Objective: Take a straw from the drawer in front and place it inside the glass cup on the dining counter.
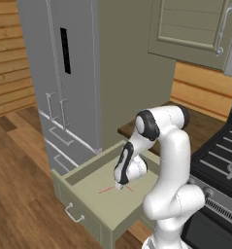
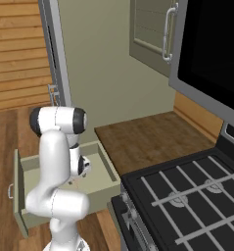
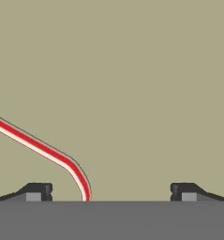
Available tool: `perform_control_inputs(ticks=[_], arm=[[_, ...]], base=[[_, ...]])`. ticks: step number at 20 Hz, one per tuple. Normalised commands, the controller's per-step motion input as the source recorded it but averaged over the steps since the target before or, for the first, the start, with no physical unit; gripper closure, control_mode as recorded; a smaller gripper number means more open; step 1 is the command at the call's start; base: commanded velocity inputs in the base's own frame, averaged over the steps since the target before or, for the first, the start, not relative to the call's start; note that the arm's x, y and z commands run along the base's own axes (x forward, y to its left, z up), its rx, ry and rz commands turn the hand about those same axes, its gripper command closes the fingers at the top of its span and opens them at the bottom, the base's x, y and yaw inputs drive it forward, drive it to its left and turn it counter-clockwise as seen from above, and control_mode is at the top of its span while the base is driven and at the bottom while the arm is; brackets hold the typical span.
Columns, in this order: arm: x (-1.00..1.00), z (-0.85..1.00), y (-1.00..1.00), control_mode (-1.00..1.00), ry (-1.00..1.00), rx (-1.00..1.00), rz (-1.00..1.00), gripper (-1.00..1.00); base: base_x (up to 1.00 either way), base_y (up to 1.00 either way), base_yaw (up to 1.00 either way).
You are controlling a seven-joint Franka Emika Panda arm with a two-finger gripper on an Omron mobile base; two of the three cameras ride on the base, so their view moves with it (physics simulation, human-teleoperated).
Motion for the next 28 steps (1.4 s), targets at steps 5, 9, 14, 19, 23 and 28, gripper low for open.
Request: perform_control_inputs(ticks=[5, 9, 14, 19, 23, 28], arm=[[0.09, -0.51, 0.01, -1.0, 0.04, -0.01, 0.02, 1.0], [0.0, -0.44, 0.0, -1.0, 0.0, -0.01, 0.0, 1.0], [-0.15, -0.17, 0.0, -1.0, 0.0, 0.0, 0.0, 1.0], [-0.27, 0.0, 0.04, -1.0, 0.0, 0.0, 0.0, 1.0], [-0.14, 0.04, 0.12, -1.0, 0.0, 0.0, 0.0, 1.0], [-0.17, 0.67, 0.1, -1.0, -0.02, 0.02, 0.0, 1.0]], base=[[0.0, 0.0, 0.0], [0.0, 0.0, 0.0], [0.0, 0.0, 0.0], [0.0, 0.0, 0.0], [0.0, 0.0, 0.0], [0.0, 0.0, 0.0]])
